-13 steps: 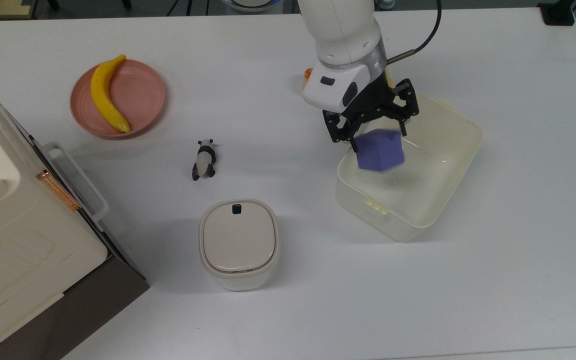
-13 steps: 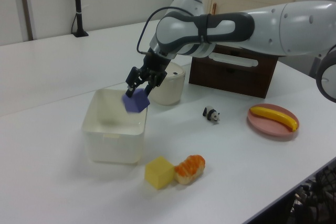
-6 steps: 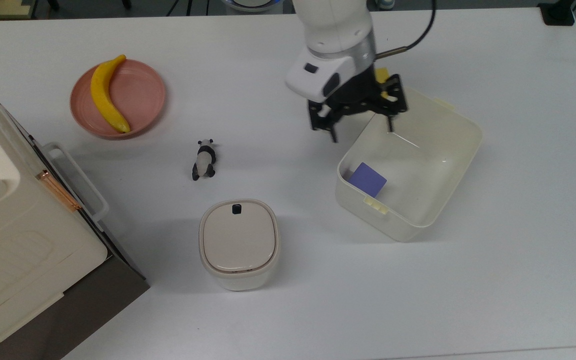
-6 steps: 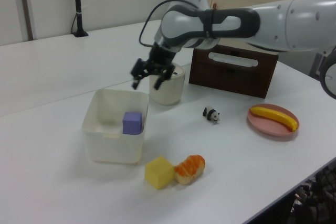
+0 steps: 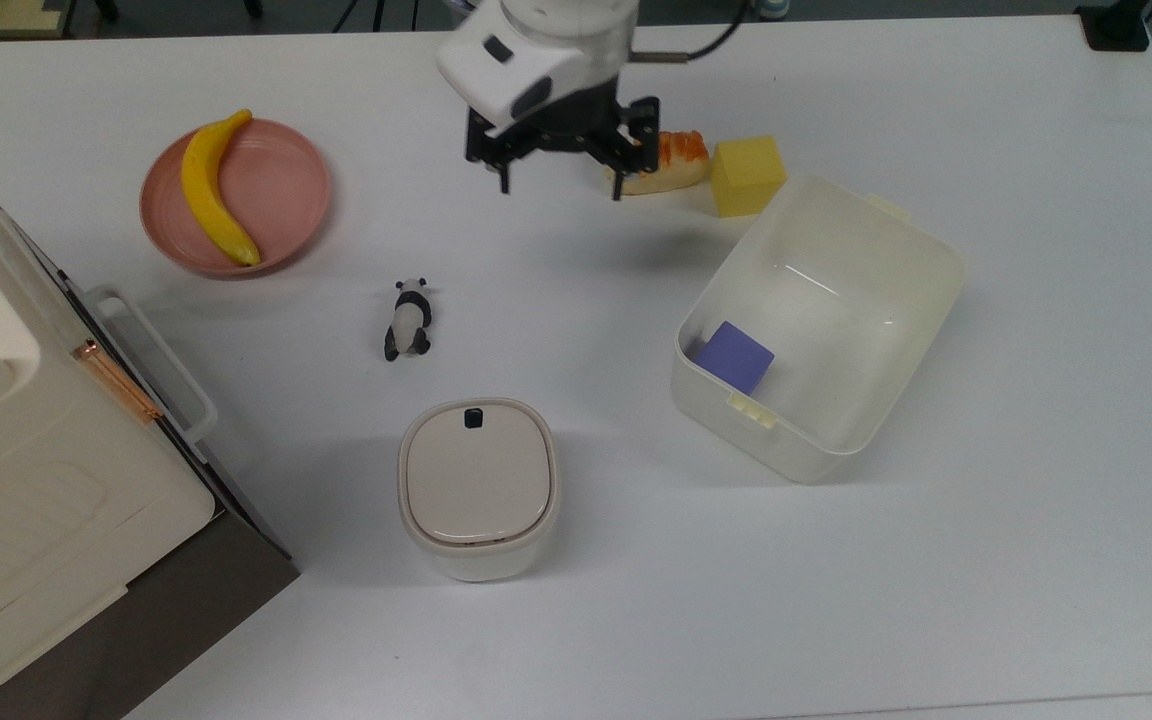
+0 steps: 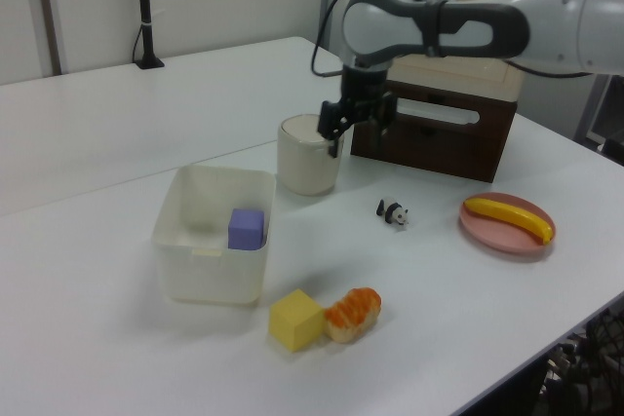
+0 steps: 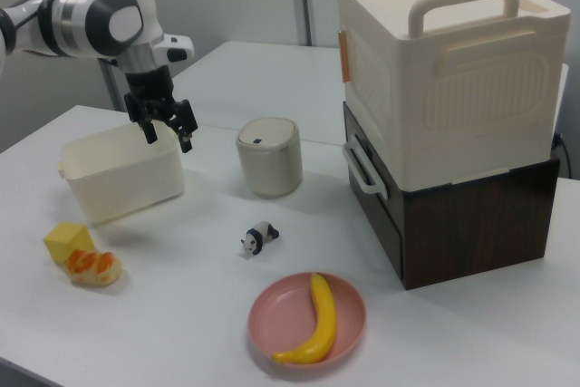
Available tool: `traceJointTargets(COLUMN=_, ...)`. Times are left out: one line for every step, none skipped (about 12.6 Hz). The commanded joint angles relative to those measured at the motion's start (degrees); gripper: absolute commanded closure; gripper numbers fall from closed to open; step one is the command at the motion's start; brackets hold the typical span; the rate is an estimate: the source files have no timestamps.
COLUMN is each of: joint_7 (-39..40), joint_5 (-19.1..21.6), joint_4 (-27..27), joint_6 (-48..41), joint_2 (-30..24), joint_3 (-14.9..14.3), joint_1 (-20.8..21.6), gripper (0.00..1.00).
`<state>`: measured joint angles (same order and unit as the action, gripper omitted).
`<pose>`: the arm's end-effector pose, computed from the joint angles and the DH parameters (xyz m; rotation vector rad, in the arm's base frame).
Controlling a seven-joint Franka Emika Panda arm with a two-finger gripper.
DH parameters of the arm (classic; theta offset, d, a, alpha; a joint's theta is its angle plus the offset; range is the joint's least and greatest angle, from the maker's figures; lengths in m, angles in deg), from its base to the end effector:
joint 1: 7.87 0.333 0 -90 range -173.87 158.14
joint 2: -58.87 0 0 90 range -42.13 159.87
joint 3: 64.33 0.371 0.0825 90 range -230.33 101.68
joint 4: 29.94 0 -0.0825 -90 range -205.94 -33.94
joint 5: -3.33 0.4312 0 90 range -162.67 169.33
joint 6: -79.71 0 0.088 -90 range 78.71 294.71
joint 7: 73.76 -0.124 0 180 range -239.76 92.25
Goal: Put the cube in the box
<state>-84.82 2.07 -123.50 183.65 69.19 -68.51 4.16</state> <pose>0.6676 0.0933 0.5363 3.1069 -0.0770 0.0111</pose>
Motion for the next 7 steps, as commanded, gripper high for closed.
traceJointTargets(joint_7=0.16, joint_5=-1.9, joint_4=-0.74, joint_6=-2.42, joint_2=-3.02, joint_3=0.14, joint_1=-2.18, gripper=0.0)
traceJointTargets(joint_7=0.0, joint_5=-1.99, joint_4=-0.74, joint_6=-2.51, joint_2=-3.02, joint_3=0.14, joint_1=-2.18, gripper=0.0)
traceJointTargets(joint_7=0.26, joint_5=-1.99, joint_4=-0.57, joint_6=-2.42, joint_2=-2.85, joint_3=-0.47, joint_1=-2.18, gripper=0.0)
traceJointTargets(joint_7=0.26, joint_5=-1.9, joint_4=0.13, joint_6=-2.42, joint_2=-2.33, joint_3=-0.56, joint_1=-2.27, gripper=0.0)
traceJointTargets(joint_7=-0.35, joint_5=-1.81, joint_4=0.31, joint_6=-2.33, joint_2=-2.15, joint_3=-0.56, joint_1=-2.27, gripper=0.0)
traceJointTargets(joint_7=-0.36, joint_5=-1.73, joint_4=0.4, joint_6=-2.33, joint_2=-2.14, joint_3=-0.56, joint_1=-2.44, gripper=0.0)
traceJointTargets(joint_7=-0.36, joint_5=-1.46, joint_4=0.57, joint_6=-2.33, joint_2=-2.14, joint_3=-0.56, joint_1=-2.62, gripper=0.0)
